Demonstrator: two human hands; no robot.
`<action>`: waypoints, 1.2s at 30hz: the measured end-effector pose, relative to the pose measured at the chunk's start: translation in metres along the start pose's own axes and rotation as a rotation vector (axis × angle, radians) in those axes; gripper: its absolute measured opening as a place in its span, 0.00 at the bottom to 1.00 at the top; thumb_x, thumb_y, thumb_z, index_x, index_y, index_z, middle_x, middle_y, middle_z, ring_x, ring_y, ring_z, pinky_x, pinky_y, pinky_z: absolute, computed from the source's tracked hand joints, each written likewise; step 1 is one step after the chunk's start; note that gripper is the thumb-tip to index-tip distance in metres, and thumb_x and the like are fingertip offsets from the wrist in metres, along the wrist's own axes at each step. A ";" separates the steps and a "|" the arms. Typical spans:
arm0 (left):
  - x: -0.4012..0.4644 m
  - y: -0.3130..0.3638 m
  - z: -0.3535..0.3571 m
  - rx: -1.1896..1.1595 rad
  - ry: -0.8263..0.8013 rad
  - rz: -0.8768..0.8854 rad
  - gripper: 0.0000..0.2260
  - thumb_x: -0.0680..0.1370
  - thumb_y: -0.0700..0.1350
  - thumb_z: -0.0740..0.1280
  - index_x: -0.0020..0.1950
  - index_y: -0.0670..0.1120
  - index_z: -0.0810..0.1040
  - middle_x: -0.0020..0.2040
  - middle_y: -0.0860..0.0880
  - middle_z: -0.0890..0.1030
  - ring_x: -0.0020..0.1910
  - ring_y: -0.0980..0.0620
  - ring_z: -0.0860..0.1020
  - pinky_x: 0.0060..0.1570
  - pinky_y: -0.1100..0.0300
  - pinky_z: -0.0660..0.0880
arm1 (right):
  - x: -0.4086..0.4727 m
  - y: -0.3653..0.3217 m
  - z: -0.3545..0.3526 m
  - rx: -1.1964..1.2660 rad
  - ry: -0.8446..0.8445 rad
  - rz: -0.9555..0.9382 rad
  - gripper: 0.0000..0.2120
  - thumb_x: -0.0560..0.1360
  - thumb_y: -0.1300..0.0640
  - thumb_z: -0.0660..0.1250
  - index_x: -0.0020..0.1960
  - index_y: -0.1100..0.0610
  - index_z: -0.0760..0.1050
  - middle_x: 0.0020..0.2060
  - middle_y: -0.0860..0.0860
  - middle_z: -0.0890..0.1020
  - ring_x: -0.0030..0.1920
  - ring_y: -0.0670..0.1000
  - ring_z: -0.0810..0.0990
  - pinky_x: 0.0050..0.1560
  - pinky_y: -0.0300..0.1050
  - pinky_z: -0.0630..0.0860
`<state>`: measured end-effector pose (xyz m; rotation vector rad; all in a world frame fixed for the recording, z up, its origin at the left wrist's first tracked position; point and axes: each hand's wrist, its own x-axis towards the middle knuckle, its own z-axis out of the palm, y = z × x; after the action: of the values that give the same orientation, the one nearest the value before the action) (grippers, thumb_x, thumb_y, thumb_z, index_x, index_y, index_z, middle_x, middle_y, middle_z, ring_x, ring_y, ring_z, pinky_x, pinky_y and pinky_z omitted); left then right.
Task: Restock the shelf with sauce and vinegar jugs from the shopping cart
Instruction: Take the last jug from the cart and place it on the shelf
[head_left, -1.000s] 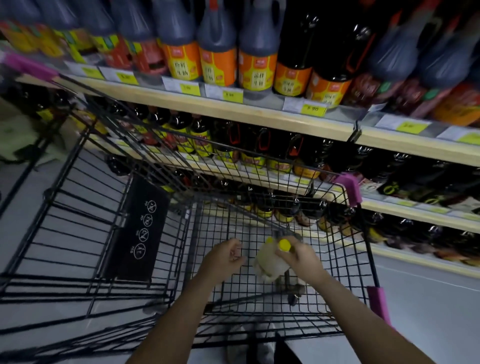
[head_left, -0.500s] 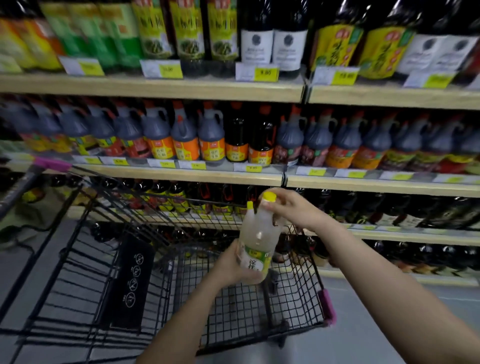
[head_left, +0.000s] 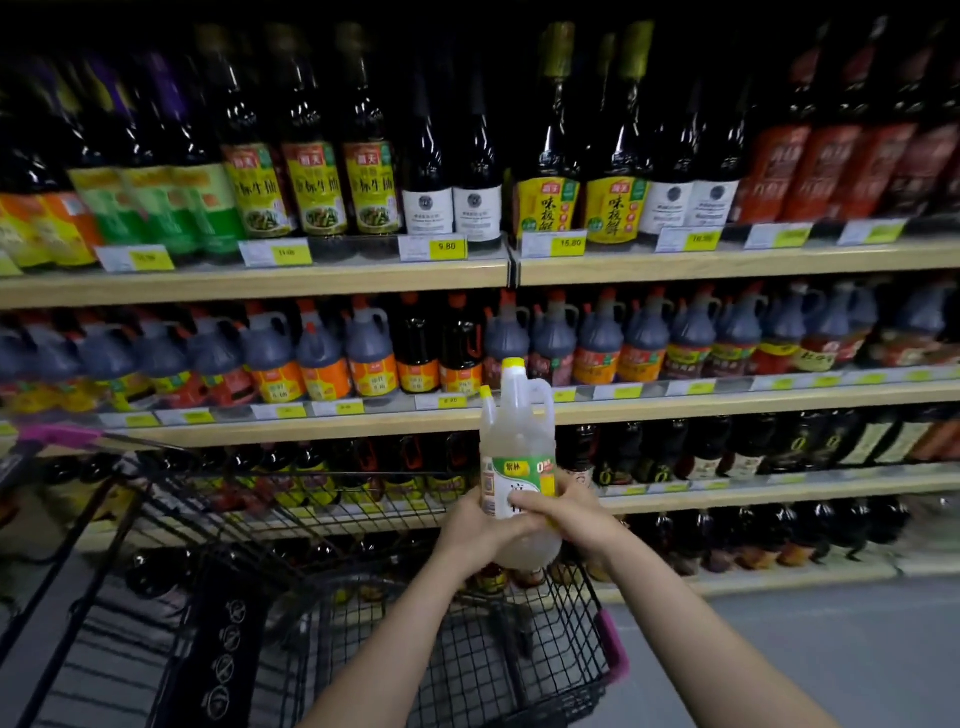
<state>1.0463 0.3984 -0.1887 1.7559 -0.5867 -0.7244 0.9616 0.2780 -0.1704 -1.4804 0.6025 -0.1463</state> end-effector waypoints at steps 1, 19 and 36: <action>0.001 0.004 0.004 0.010 -0.031 0.015 0.19 0.66 0.47 0.77 0.54 0.51 0.78 0.49 0.53 0.83 0.43 0.61 0.79 0.37 0.71 0.72 | -0.003 0.002 -0.004 0.028 0.028 0.007 0.18 0.66 0.56 0.76 0.55 0.55 0.78 0.50 0.53 0.85 0.54 0.55 0.82 0.58 0.51 0.77; -0.004 0.016 0.234 0.160 -0.335 0.088 0.04 0.74 0.41 0.70 0.46 0.48 0.77 0.40 0.46 0.82 0.31 0.61 0.77 0.31 0.70 0.69 | -0.145 0.088 -0.251 0.187 0.397 0.134 0.33 0.52 0.47 0.79 0.55 0.56 0.77 0.46 0.53 0.86 0.47 0.55 0.85 0.51 0.54 0.80; 0.041 0.116 0.570 0.675 -0.397 0.586 0.13 0.76 0.53 0.64 0.59 0.52 0.73 0.51 0.56 0.76 0.51 0.56 0.76 0.50 0.59 0.73 | -0.243 0.125 -0.585 0.241 0.629 0.158 0.24 0.60 0.55 0.78 0.55 0.59 0.78 0.42 0.53 0.86 0.39 0.50 0.85 0.35 0.41 0.78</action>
<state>0.6598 -0.0373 -0.2096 1.8833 -1.6881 -0.4745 0.4523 -0.1170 -0.2054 -1.1364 1.1610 -0.5541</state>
